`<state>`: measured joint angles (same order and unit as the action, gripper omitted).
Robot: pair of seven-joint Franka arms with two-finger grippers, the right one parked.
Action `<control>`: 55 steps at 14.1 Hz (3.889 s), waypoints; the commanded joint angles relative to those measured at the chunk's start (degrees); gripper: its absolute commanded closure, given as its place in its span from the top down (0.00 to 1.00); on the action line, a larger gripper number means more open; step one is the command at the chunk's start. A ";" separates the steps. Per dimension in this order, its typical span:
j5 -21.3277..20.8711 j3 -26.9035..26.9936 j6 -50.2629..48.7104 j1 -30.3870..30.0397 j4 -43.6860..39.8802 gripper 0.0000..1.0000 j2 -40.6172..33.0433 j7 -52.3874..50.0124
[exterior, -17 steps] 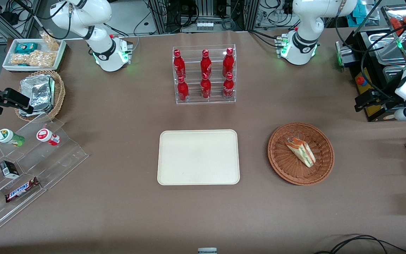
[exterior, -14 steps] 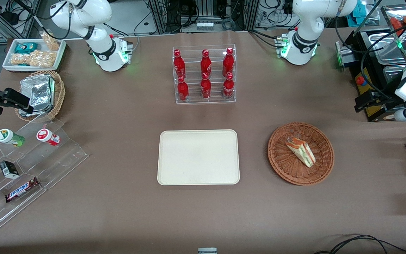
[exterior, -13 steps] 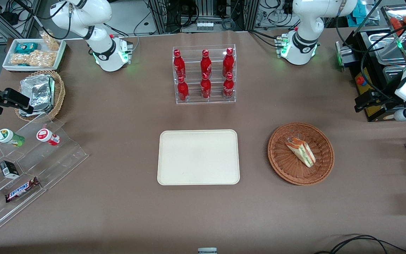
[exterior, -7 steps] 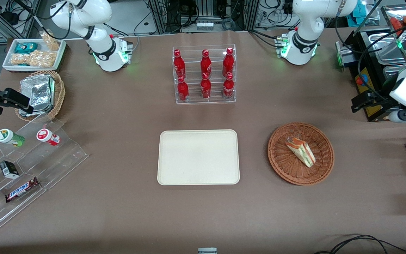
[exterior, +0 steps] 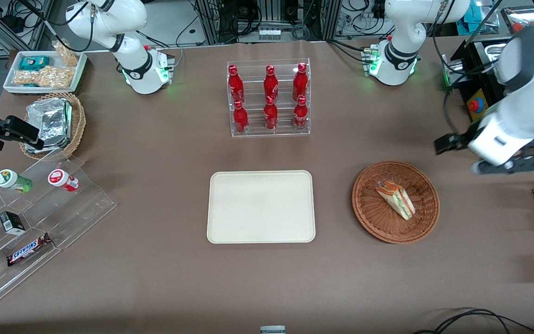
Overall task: Place sandwich from basket to tray
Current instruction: 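Lower the open left gripper onto the wrapped sandwich and close it, then lift the sandwich and carry it over the cream tray, then lower the sandwich onto the tray and open the left gripper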
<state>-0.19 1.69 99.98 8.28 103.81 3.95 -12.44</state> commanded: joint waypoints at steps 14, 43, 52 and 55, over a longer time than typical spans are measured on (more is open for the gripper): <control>0.10 0.33 29.56 3.68 11.24 1.00 15.64 -53.13; -6.14 -16.11 12.60 24.66 -46.15 0.00 51.06 -38.18; -6.85 -12.15 14.19 30.22 -50.38 0.55 55.64 -40.20; -6.93 -12.15 13.14 29.69 -50.11 1.00 53.46 -42.41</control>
<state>-6.19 -11.08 114.23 37.60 54.81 58.65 -52.99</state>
